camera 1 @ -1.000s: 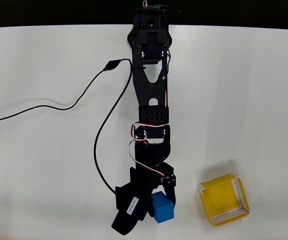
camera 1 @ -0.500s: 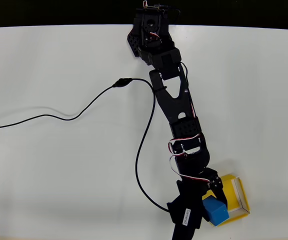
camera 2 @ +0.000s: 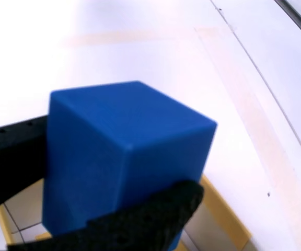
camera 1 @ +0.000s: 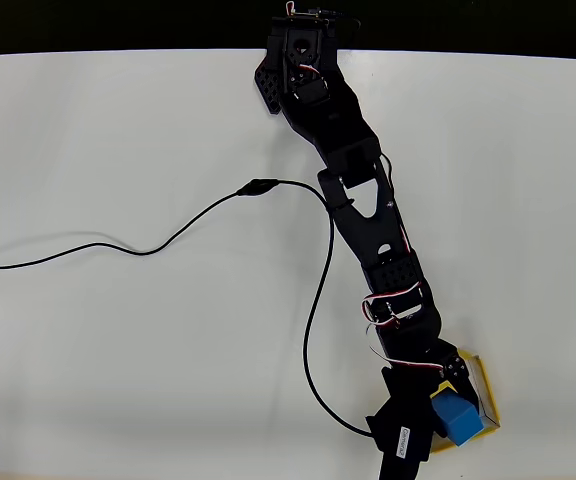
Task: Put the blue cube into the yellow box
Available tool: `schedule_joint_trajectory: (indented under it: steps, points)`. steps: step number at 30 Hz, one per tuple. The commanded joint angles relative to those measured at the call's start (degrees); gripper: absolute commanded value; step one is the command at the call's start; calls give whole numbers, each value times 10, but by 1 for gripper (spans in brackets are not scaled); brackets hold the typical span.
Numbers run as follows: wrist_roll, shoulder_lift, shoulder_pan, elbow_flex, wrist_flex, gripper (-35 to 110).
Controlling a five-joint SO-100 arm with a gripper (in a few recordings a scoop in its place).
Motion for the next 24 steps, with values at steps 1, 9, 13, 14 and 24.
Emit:
schedule_joint_trajectory:
  steps: [1,9,13,14,24]
  points:
    - [7,33,-9,-91,-6,21]
    - [33,4,-13,-106,3,21]
    - [38,-10,-13,-112,5,22]
    - [44,-12,-13,-114,5,26]
    - [63,-21,-14,-117,21,40]
